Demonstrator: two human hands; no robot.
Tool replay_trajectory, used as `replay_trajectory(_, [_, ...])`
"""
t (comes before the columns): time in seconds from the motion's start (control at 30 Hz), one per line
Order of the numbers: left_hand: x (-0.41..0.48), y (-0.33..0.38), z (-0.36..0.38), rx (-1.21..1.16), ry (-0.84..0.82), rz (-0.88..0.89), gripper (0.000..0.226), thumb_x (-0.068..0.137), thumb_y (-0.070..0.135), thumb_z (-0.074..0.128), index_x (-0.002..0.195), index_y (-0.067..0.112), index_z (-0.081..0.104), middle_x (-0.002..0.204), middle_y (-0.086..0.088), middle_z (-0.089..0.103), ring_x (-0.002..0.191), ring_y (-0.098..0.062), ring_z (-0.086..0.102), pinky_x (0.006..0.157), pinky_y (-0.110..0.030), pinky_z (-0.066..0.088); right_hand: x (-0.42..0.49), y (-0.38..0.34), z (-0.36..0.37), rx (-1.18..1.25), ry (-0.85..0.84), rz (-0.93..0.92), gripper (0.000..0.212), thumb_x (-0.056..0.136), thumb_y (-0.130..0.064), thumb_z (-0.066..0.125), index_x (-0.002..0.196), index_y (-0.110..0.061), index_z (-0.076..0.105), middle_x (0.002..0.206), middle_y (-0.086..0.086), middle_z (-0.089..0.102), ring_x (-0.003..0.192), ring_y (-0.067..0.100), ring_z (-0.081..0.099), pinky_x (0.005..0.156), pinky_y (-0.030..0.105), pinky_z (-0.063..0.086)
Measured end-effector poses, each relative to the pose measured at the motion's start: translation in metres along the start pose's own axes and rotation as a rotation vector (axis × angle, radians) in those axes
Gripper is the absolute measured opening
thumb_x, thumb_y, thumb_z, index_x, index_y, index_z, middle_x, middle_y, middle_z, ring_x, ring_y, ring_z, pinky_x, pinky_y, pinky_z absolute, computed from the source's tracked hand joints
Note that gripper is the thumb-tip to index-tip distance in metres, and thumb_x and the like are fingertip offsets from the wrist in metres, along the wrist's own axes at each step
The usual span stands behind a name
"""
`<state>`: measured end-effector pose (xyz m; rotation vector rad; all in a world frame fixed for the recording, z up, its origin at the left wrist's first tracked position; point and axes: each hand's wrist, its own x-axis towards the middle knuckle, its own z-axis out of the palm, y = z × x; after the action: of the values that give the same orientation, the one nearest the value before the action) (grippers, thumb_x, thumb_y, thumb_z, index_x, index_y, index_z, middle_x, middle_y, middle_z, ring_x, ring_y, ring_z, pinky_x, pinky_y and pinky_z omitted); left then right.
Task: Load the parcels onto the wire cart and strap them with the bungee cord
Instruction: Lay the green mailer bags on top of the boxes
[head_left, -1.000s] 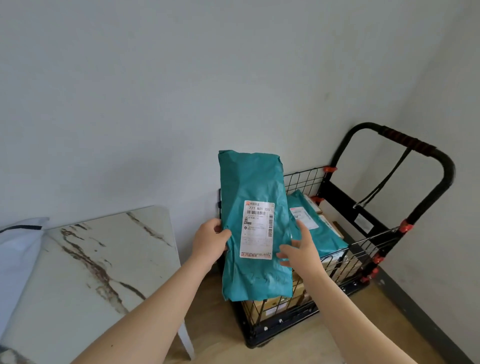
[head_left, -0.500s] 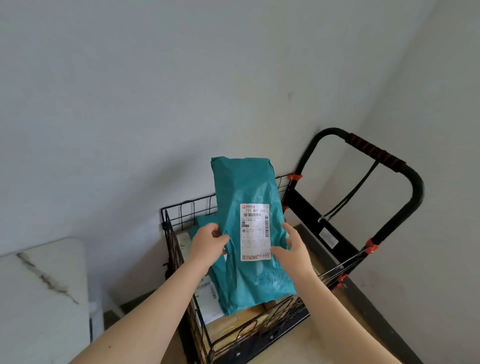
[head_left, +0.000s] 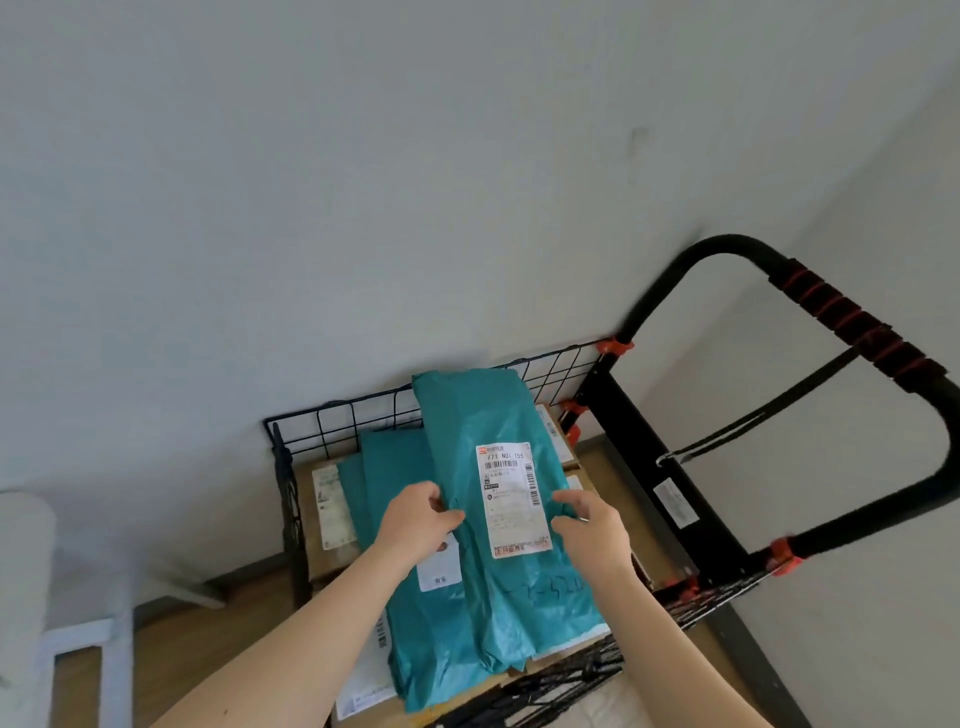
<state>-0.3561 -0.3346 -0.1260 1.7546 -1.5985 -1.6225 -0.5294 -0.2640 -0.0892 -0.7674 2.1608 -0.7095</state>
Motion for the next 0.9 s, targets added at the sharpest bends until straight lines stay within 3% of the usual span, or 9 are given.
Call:
replay_trajectory(0.1, [0.01,0.0,0.008,0.18,-0.066,-0.021,0.008,0.089,0.026,0.06,0.093,0.023,0.055,0.1,-0.001,0.064,0.085,-0.018,0.061,0.073,-0.032,0.055,0.031,0.017,0.002,-0.12,-0.026,0.009,0.039,0.091,-0.006,0.049,0.128,-0.019,0.054,0.132,0.003,0.055,0.062,0.01,0.054,0.046,0.02,0.04])
replay_trajectory(0.2, [0.014,-0.01,0.014,0.478,-0.064,-0.026,0.055,0.089,0.038,0.059,0.134,0.017,0.038,0.131,-0.005,0.052,0.113,-0.02,0.053,0.089,-0.028,0.045,0.055,0.033,0.005,-0.331,-0.13,-0.024,0.049,0.09,-0.006,0.048,0.136,-0.023,0.044,0.145,0.004,0.04,0.053,0.011,0.052,0.041,0.02,0.036])
replay_trajectory(0.23, [0.015,-0.012,0.017,0.556,-0.038,0.0,0.066,0.089,0.038,0.058,0.142,0.016,0.028,0.138,-0.006,0.044,0.121,-0.021,0.048,0.094,-0.03,0.042,0.061,0.036,0.005,-0.399,-0.184,-0.056,0.054,0.089,-0.006,0.047,0.139,-0.025,0.041,0.151,0.004,0.03,0.06,0.013,0.056,0.043,0.02,0.04])
replay_trajectory(0.3, [0.02,-0.015,0.022,0.661,-0.016,0.069,0.075,0.089,0.037,0.059,0.148,0.021,0.016,0.146,-0.003,0.032,0.131,-0.02,0.037,0.101,-0.03,0.039,0.073,0.039,0.006,-0.556,-0.296,-0.155,0.063,0.088,-0.004,0.047,0.144,-0.03,0.033,0.157,0.002,0.013,0.099,0.02,0.06,0.056,0.023,0.05])
replay_trajectory(0.37, [0.026,-0.014,0.031,0.74,-0.052,0.096,0.08,0.088,0.035,0.06,0.15,0.026,0.011,0.153,-0.001,0.019,0.138,-0.02,0.025,0.106,-0.033,0.037,0.083,0.04,0.011,-0.734,-0.416,-0.273,0.073,0.088,-0.005,0.049,0.148,-0.037,0.022,0.16,0.0,0.001,0.138,0.024,0.03,0.08,0.027,0.053])
replay_trajectory(0.4, [0.029,-0.014,0.036,0.785,-0.069,0.094,0.083,0.087,0.035,0.061,0.151,0.028,0.008,0.155,-0.001,0.013,0.14,-0.021,0.02,0.107,-0.034,0.036,0.087,0.041,0.013,-0.8,-0.472,-0.316,0.077,0.089,-0.005,0.05,0.149,-0.04,0.016,0.16,-0.001,-0.003,0.144,0.025,0.016,0.088,0.028,0.05])
replay_trajectory(0.57, [0.041,-0.018,0.06,0.997,-0.175,-0.011,0.09,0.086,0.038,0.062,0.15,0.032,0.0,0.158,-0.001,-0.013,0.146,-0.024,-0.003,0.114,-0.046,0.025,0.111,0.052,0.024,-1.026,-0.64,-0.479,0.085,0.091,-0.014,0.057,0.148,-0.046,0.002,0.159,0.001,-0.014,0.146,0.027,0.004,0.104,0.038,0.04])
replay_trajectory(0.9, [0.051,-0.029,0.076,1.092,-0.249,-0.131,0.103,0.082,0.041,0.067,0.148,0.034,-0.011,0.154,0.002,-0.028,0.145,-0.026,-0.01,0.114,-0.056,0.017,0.141,0.067,0.038,-1.131,-0.741,-0.547,0.09,0.091,-0.02,0.059,0.146,-0.048,-0.006,0.159,0.004,-0.012,0.146,0.029,-0.002,0.113,0.044,0.025])
